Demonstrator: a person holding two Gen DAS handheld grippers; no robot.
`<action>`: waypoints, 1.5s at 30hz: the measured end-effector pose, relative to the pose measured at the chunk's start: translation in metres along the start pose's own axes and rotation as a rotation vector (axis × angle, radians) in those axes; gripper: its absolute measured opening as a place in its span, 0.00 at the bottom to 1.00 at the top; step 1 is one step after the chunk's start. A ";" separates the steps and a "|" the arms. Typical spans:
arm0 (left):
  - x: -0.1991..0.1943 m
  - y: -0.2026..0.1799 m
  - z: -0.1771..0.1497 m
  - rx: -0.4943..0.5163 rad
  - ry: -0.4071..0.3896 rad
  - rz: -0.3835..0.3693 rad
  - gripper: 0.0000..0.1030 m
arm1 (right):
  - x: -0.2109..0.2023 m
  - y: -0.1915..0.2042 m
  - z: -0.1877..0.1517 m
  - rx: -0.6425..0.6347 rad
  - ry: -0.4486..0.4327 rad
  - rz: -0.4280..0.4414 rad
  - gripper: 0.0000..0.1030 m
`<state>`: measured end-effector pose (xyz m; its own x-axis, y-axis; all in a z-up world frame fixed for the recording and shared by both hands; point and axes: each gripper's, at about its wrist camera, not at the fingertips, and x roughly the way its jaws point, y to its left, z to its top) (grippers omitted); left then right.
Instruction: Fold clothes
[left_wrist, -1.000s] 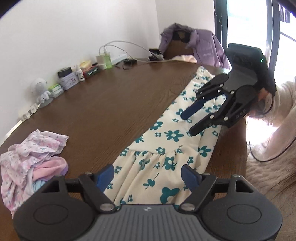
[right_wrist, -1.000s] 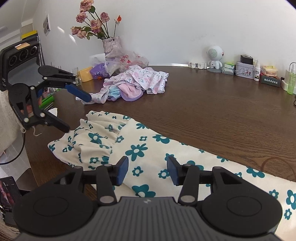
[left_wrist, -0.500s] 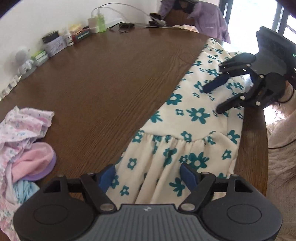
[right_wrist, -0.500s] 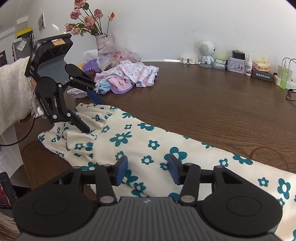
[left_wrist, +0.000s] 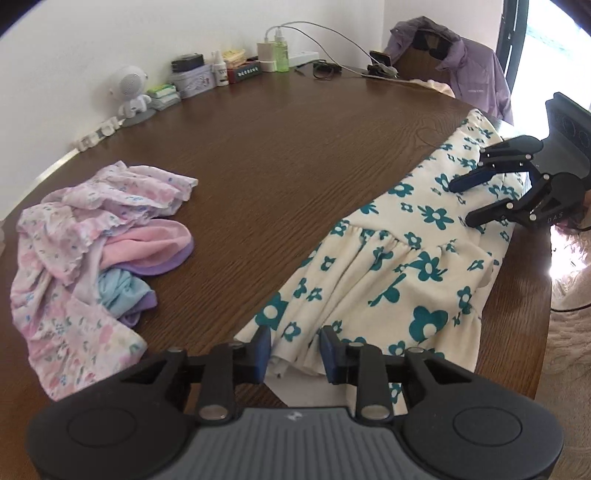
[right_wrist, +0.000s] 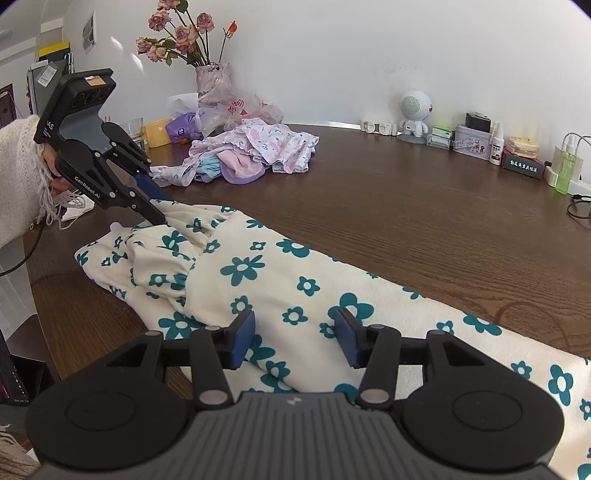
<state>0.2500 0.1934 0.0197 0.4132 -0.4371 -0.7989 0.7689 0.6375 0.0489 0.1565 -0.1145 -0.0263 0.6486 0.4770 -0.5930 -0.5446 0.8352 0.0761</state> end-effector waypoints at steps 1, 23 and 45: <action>-0.009 -0.006 0.002 -0.004 -0.049 -0.020 0.38 | -0.002 -0.001 0.001 0.010 -0.005 0.009 0.47; 0.004 -0.050 -0.034 0.022 -0.029 -0.005 0.16 | -0.023 -0.018 -0.018 0.055 -0.012 -0.016 0.45; 0.031 -0.112 0.009 0.181 -0.067 -0.028 0.09 | -0.027 -0.021 -0.020 0.069 -0.016 -0.036 0.45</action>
<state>0.1811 0.1022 -0.0049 0.4177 -0.4983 -0.7598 0.8532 0.5026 0.1394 0.1399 -0.1497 -0.0280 0.6757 0.4503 -0.5837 -0.4835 0.8684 0.1103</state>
